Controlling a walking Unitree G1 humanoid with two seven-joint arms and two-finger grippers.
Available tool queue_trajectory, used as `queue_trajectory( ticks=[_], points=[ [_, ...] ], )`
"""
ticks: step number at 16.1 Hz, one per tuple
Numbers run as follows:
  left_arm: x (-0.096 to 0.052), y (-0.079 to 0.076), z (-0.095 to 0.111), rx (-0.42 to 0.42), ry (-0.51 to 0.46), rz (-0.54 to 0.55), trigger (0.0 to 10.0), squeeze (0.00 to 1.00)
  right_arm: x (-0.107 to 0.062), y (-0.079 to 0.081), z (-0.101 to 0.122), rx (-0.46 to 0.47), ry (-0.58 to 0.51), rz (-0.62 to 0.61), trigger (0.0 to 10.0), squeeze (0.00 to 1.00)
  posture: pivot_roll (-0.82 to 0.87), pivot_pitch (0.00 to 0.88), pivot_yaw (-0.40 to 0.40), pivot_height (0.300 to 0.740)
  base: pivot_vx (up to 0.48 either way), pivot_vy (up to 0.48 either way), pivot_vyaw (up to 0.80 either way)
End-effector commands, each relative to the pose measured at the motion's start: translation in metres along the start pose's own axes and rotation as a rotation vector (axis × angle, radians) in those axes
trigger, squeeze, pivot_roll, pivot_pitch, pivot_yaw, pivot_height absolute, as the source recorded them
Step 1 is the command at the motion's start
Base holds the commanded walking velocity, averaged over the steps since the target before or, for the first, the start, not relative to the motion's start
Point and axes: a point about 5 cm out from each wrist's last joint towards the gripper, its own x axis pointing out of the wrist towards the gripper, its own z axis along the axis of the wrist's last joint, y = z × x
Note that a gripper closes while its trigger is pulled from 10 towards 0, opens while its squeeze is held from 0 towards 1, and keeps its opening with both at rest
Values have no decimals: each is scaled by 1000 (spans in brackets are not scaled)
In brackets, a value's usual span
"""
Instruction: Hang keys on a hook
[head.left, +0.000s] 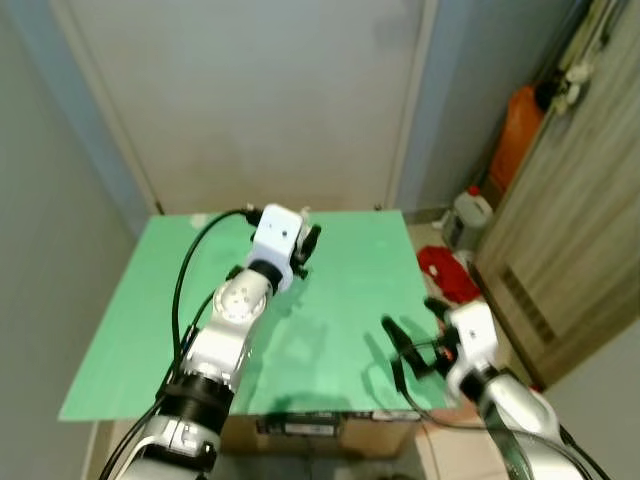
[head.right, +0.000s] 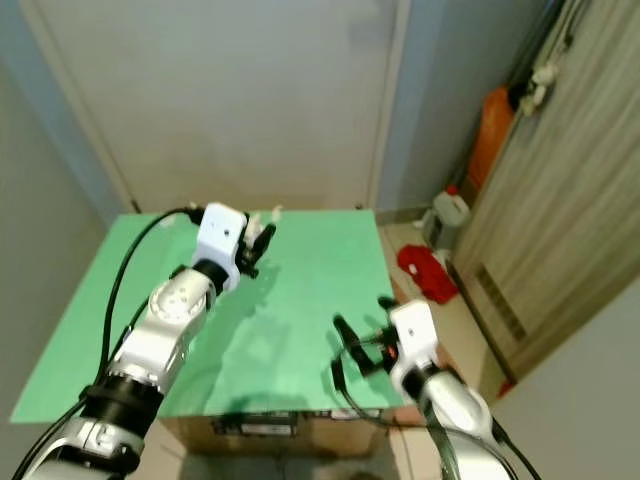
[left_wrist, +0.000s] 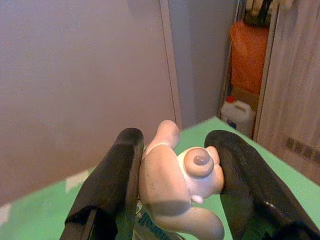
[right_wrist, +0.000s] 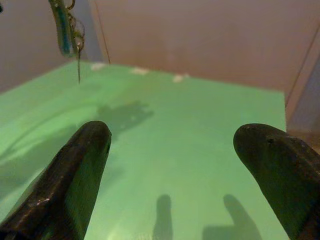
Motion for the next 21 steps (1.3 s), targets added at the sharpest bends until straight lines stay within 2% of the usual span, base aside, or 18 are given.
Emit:
queue_trajectory(
  ticks=[1,3,6,7,9,11,15,17,18,20,21],
  points=[
    [1,3,8,-3,-18,-5,0,0,1,-3,-1,0,-2,-19,10000,0,-146,0,47,736,0,0,0],
    [-1,5,20,-46,-57,-13,0,0,10,-3,2,8,-17,-18,10000,0,-135,0,51,736,0,0,0],
    [-4,14,42,-66,-114,-6,0,0,30,2,24,29,-108,30,10000,0,-107,0,48,736,0,0,0],
    [-7,15,39,-63,-106,-1,0,0,38,6,32,29,-136,58,10000,0,-92,0,42,736,0,0,0],
    [-11,14,32,-71,-81,-1,0,0,43,11,33,26,-138,94,10000,0,-83,0,39,736,0,0,0],
    [-14,12,32,-65,-79,-9,0,0,44,11,29,19,-125,106,10000,0,-74,0,37,736,0,0,0],
    [-24,13,17,-56,-45,-3,0,0,41,8,24,46,-106,73,10000,0,-70,0,38,736,0,0,0],
    [-27,8,13,-47,-32,-24,0,0,38,13,19,69,-98,68,10000,0,-74,0,42,736,0,0,0],
    [-30,6,12,-53,-36,-31,0,0,36,16,15,99,-92,66,10000,0,-73,0,42,736,0,0,0],
    [-40,10,5,-64,-34,-10,0,0,35,5,14,241,-119,-75,10000,0,-68,0,45,736,0,0,0],
    [-45,12,-1,-70,-11,4,0,0,34,4,10,236,-104,-94,10000,0,-64,0,44,736,0,0,0]
  ],
)
